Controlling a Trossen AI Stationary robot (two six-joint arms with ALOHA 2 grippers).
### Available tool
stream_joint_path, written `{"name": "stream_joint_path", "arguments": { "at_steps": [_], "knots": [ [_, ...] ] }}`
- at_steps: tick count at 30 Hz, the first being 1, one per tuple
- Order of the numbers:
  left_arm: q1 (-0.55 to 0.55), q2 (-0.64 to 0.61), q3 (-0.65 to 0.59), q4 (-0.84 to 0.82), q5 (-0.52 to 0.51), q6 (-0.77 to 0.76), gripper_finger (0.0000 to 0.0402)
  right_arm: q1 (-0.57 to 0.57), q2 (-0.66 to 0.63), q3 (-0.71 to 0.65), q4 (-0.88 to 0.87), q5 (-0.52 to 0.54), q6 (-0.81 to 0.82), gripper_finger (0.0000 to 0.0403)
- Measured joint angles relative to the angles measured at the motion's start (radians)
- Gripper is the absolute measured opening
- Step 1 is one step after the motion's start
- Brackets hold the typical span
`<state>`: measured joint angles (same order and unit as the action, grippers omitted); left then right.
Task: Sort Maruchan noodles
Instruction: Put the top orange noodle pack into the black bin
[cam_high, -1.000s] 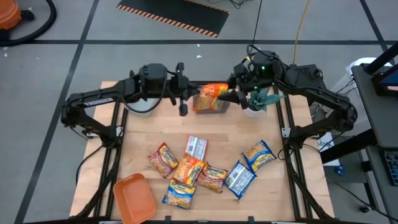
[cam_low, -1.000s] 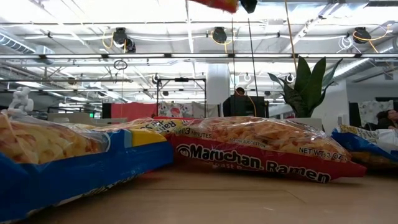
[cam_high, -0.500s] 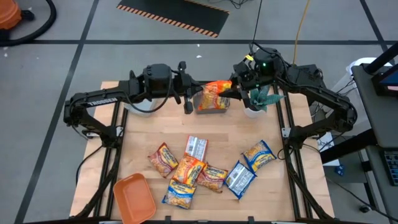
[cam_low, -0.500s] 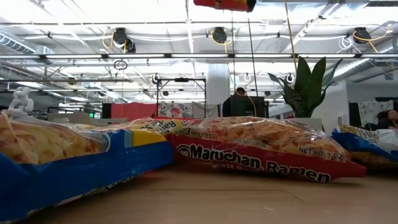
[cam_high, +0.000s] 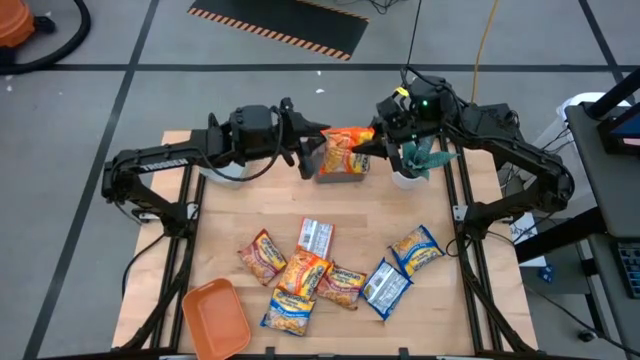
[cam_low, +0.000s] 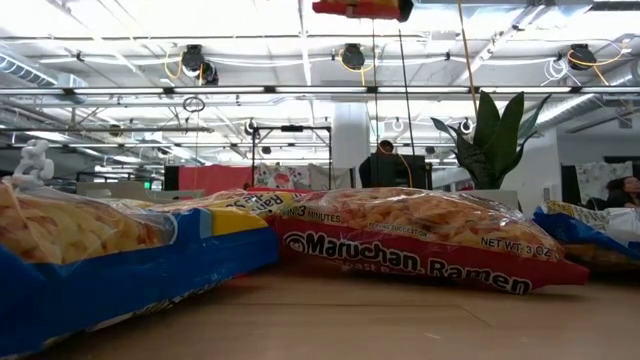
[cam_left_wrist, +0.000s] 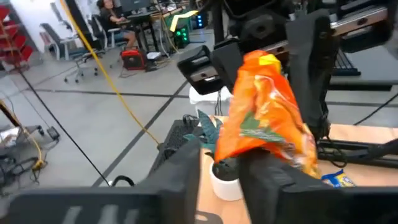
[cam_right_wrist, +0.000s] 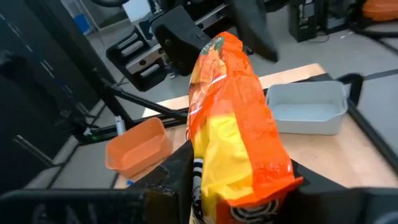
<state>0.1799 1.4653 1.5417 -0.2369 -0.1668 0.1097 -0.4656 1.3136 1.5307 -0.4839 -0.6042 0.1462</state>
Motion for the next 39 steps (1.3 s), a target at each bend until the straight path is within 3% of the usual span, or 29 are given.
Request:
{"name": "stream_joint_path", "arguments": {
  "at_steps": [5, 9, 12, 20, 27, 35, 39],
  "knots": [
    [0.001, -0.011, 0.001, -0.016, -0.052, -0.104, 0.0221, -0.005, -0.001, 0.000, 0.015, 0.018, 0.066, 0.0116],
    [0.031, -0.047, 0.001, -0.104, -0.063, -0.259, 0.0253, -0.006, -0.001, 0.000, 0.018, 0.107, 0.102, 0.0121],
    [0.070, -0.078, 0.002, -0.242, -0.060, -0.371, 0.0256, -0.008, -0.001, 0.000, 0.019, 0.189, 0.105, 0.0119],
    [0.131, -0.139, 0.001, -0.620, 0.015, -0.490, 0.0257, -0.007, 0.000, 0.000, 0.023, 0.406, 0.166, 0.0118],
    [0.132, -0.140, 0.001, -0.752, 0.037, -0.540, 0.0257, -0.007, 0.000, 0.000, 0.039, 0.631, 0.332, 0.0117],
    [0.133, -0.141, 0.001, -0.760, 0.071, -0.519, 0.0257, -0.003, 0.000, -0.066, 0.077, 0.663, 0.437, 0.0119],
    [0.133, -0.141, 0.001, -0.760, 0.105, -0.467, 0.0257, 0.010, 0.000, -0.157, 0.184, 0.664, 0.527, 0.0118]
  ]
}}
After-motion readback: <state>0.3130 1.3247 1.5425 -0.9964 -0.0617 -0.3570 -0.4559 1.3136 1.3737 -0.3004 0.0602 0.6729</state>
